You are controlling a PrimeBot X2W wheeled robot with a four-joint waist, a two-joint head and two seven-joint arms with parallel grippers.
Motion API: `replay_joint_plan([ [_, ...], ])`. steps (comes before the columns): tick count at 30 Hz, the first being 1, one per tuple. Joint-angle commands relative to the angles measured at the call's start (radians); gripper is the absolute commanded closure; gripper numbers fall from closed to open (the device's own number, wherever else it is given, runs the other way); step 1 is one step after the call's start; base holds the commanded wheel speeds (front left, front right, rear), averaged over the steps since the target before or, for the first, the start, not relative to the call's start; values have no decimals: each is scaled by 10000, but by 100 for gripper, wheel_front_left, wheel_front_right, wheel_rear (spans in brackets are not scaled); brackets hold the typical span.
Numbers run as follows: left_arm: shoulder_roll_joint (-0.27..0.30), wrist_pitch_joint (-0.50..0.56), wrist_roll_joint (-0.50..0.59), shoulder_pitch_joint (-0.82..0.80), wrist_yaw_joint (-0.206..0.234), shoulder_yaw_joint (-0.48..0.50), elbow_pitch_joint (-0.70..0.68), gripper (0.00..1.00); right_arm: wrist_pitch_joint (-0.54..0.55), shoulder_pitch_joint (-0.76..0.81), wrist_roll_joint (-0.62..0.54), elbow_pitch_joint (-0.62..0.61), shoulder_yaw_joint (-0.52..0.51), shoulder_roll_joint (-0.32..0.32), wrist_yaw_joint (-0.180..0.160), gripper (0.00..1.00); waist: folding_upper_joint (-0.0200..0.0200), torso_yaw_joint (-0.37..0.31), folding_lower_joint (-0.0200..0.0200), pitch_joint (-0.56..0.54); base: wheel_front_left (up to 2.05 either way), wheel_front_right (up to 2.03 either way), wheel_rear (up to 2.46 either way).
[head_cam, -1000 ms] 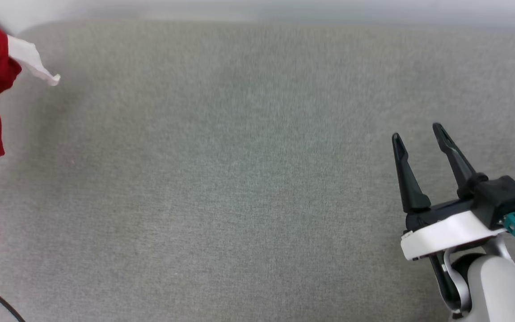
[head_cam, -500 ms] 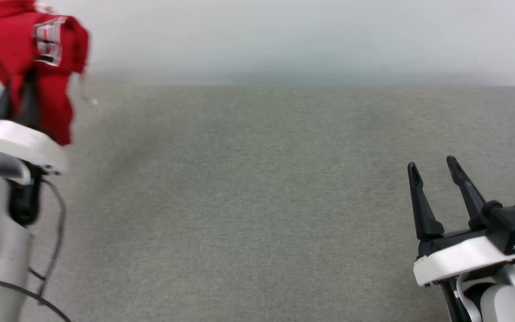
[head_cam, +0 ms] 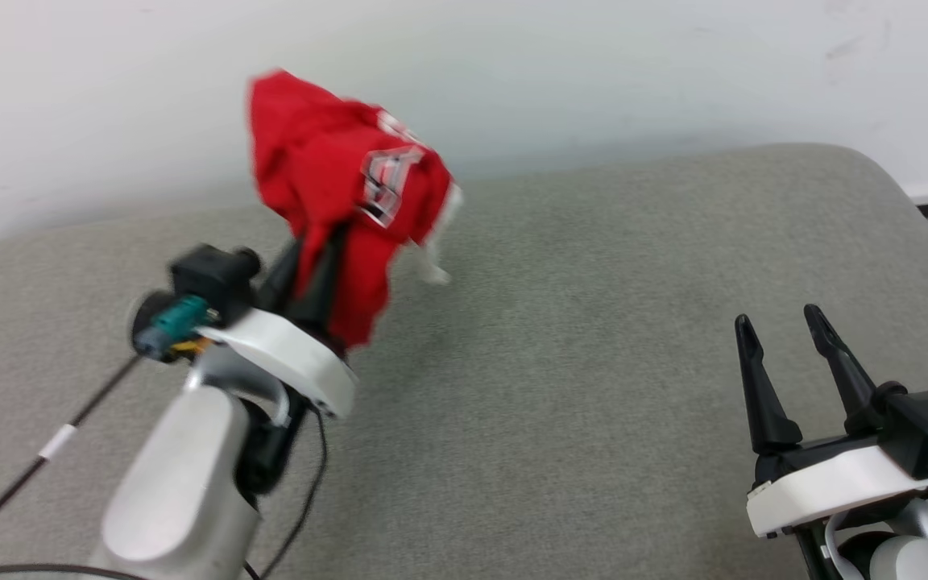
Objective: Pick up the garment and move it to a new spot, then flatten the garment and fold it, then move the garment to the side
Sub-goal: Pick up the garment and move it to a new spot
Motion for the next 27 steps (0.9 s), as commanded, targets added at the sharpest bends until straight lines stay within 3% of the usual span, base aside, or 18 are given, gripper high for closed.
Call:
replay_joint_plan([
  [1,-189,84,-9,314,-72,-260,-112,100,11,123,81,-57,45,13,-3,0,0,-428,2,151,0,0,0],
  [8,-693,362,0,1342,-281,-1409,213,100,-132,113,275,-17,130,13,-3,0,0,-895,2,623,0,0,0],
  [18,-415,823,206,2421,-242,-2195,988,99,-364,-122,436,245,281,14,-3,0,0,-985,2,994,0,0,0],
  [20,-427,835,270,2429,-223,-2279,949,0,-377,-142,432,279,258,14,-3,0,0,-910,2,993,0,0,0],
  [27,-539,122,366,2331,22,-2156,336,0,-325,-102,340,359,188,12,-3,0,0,-564,2,676,0,0,0],
])
